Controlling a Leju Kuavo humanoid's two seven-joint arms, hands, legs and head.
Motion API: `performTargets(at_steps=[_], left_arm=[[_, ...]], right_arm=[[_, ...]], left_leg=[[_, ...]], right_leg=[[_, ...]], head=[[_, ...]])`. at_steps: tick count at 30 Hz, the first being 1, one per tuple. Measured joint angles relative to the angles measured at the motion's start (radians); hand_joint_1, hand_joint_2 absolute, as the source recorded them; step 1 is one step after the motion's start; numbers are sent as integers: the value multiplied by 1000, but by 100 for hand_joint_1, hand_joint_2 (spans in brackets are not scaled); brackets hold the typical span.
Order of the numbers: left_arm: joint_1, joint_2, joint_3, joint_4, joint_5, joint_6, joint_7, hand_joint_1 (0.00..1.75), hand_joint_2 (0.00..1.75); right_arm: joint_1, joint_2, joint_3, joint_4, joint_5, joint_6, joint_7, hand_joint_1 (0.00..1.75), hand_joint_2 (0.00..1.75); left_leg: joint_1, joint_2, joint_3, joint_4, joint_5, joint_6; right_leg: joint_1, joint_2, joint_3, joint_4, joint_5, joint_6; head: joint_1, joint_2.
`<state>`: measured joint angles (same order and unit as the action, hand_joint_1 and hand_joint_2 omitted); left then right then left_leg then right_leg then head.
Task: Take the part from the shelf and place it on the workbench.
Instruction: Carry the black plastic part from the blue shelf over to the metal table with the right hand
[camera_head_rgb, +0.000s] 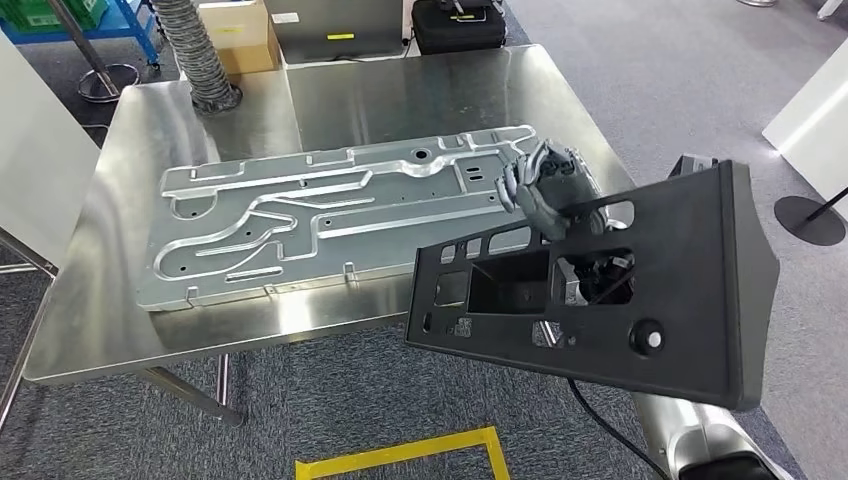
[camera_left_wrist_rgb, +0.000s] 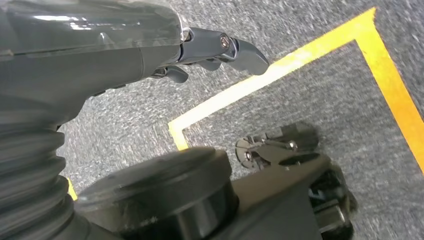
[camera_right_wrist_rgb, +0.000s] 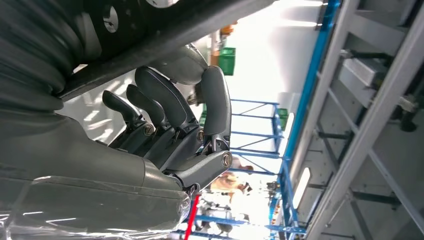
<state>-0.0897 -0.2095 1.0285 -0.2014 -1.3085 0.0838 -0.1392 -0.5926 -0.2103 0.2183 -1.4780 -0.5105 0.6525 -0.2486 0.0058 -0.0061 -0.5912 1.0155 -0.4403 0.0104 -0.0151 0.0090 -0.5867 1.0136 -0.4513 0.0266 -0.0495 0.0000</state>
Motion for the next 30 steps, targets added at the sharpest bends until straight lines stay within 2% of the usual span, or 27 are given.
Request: performTargets(at_steps=[2, 5, 6, 7, 8, 10, 11, 12, 14, 16, 18, 20, 21, 22, 23, 25, 26, 27, 28, 30], left_arm=[[0, 0, 0, 0, 0, 0, 0, 0, 175], [-1, 0, 0, 0, 1, -2, 0, 0, 175], [-1, 0, 0, 0, 1, -2, 0, 0, 175], [0, 0, 0, 0, 1, -3, 0, 0, 175], [1, 0, 0, 0, 1, -3, -1, 0, 175], [1, -1, 0, 0, 2, -4, -3, 0, 175], [0, -1, 0, 0, 2, -4, -5, 0, 175], [0, -2, 0, 0, 3, -4, -6, 0, 175], [-1, -2, 0, 0, 4, -6, -9, 0, 175], [-1, -2, 0, 0, 4, -8, -12, 0, 175], [-2, -2, 0, 0, 4, -9, -15, 0, 175], [-3, -2, 0, 0, 5, -10, -17, 0, 175], [-3, -2, 0, 0, 5, -10, -18, 0, 175], [-4, -2, 0, 0, 6, -10, -19, 0, 175], [-5, -1, 0, 0, 4, -11, -18, 0, 175], [-4, -1, 0, 0, 1, -11, -17, 0, 175], [-4, -1, 0, 0, 0, -12, -17, 0, 175], [-3, -1, 0, 0, 0, -13, -17, 0, 175], [-2, -1, 0, 0, 0, -15, -18, 0, 175], [-1, -1, 0, 0, 0, -18, -20, 0, 175]], right_arm=[[-56, 4, 0, 32, -21, -7, 20, 175, 175], [-130, 10, 0, 84, -28, -26, 39, 175, 175], [-149, 11, 1, 103, -27, -33, 43, 175, 175], [-168, 12, 2, 122, -22, -41, 46, 175, 175], [-190, 12, 3, 142, -11, -49, 47, 175, 175], [-243, 12, 10, 186, 32, -71, 39, 175, 175], [-274, 12, 16, 213, 63, -84, 31, 175, 175], [-306, 13, 24, 247, 99, -99, 21, 175, 175], [-374, 13, 49, 335, 179, -133, 0, 175, 175], [-448, 13, 82, 443, 267, -175, -26, 175, 175], [-522, 11, 120, 555, 346, -214, -53, 175, 175], [-585, 7, 158, 655, 413, -242, -75, 175, 175], [-608, 5, 176, 697, 447, -255, -83, 175, 175], [-628, 4, 195, 737, 479, -265, -88, 175, 175], [-645, 4, 213, 770, 507, -273, -90, 175, 175], [-686, 3, 249, 834, 567, -287, -91, 175, 175], [-711, 2, 269, 866, 600, -296, -90, 175, 175], [-739, 2, 291, 899, 635, -305, -87, 175, 175], [-764, 1, 313, 927, 672, -316, -83, 175, 175], [-805, 0, 361, 975, 755, -344, -74, 175, 175]], left_leg=[[2, 1, 3, -8, 5, 13], [-1, 1, 5, -10, 5, 22], [-3, 1, 5, -10, 3, 24], [-4, 0, 7, -8, 2, 24], [-5, -1, 9, -7, -1, 24], [-8, -2, 14, -3, -8, 21], [-10, -2, 14, 0, -11, 18], [-11, -2, 13, 1, -13, 15], [-12, -1, 10, 0, -14, 6], [-13, 0, 7, 8, -23, -5], [-10, 0, -28, 82, -63, -17], [-4, 1, -96, 217, -118, -27], [-2, 1, -124, 268, -131, -30], [0, 1, -137, 288, -126, -32], [2, 1, -133, 274, -104, -34], [6, 1, -81, 149, -27, -31], [5, 1, -55, 88, 0, -28], [3, 0, -34, 39, 15, -23], [2, 0, -27, 20, 14, -17], [0, -1, -26, 10, 10, -6]], right_leg=[[-3, -2, -22, 47, -30, 9], [-4, -4, -118, 236, -112, 15], [-4, -4, -143, 279, -118, 15], [-4, -4, -152, 286, -105, 14], [-3, -4, -141, 252, -74, 10], [1, -4, -83, 118, 2, -1], [5, -3, -58, 60, 23, -7], [8, -3, -44, 25, 32, -11], [11, -1, -41, 8, 29, -17], [5, -2, -37, 1, 32, -24], [-1, -6, -31, -7, 33, -31], [1, -10, -29, -7, 31, -36], [1, -11, -28, -7, 30, -36], [1, -12, -26, -7, 28, -36], [1, -11, -23, -6, 26, -35], [0, -9, -18, -1, 19, -30], [1, -8, -18, 2, 15, -26], [1, -7, -21, 6, 13, -21], [2, -7, -24, 7, 13, -16], [3, -7, -28, 6, 15, -5]], head=[[0, 0], [0, 0], [0, 0], [0, 0], [0, 0], [0, 0], [0, 0], [0, 0], [0, 0], [0, 0], [0, 0], [0, 0], [0, 0], [0, 0], [0, 0], [0, 0], [0, 0], [0, 0], [0, 0], [0, 0]])
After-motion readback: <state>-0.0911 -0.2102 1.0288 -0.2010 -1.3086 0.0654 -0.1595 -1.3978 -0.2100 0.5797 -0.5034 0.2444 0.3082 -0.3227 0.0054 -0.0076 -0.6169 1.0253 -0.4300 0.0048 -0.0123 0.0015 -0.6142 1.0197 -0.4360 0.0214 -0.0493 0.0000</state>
